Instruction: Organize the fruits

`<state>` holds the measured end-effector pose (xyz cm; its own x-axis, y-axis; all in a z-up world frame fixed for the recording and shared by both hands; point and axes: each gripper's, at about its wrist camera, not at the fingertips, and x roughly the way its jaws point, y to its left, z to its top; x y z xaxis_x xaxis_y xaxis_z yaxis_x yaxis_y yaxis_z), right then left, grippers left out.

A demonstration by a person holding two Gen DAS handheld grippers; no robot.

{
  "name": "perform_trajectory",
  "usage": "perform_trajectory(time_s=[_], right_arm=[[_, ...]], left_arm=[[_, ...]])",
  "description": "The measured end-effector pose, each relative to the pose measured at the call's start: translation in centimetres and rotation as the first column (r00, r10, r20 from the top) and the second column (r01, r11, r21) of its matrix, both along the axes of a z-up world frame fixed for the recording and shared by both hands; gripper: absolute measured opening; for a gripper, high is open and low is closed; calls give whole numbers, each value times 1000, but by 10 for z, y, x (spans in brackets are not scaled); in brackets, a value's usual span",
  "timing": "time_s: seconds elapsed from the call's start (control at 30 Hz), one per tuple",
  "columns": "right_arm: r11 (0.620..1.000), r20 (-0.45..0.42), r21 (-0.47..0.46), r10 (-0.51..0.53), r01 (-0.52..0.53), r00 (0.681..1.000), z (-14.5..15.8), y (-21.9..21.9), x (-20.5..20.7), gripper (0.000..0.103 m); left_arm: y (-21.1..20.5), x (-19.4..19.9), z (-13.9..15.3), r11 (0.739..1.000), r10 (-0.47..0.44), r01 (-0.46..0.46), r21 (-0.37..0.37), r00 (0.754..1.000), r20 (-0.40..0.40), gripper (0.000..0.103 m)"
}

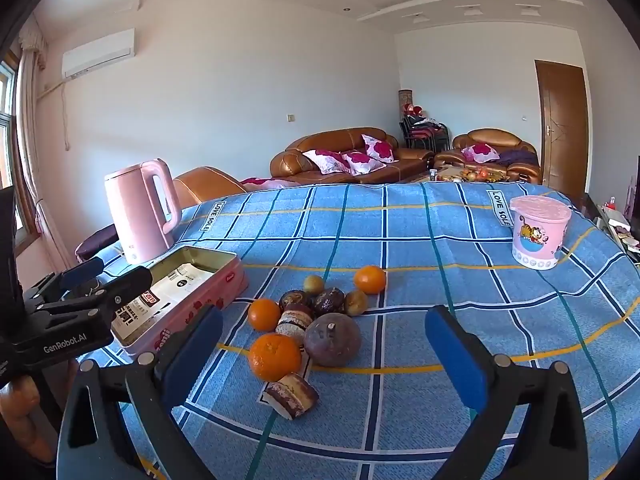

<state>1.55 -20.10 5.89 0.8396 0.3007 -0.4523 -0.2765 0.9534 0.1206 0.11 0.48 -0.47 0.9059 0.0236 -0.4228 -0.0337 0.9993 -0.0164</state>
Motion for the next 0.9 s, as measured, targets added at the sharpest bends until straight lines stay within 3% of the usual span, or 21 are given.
perform_trajectory(time_s=[0.9], right_arm=[[1000,0,10,-1,1,1000,1,0,-1,102]], left_arm=[[2,1,-1,1000,4,-5,-5,1000,-7,103]])
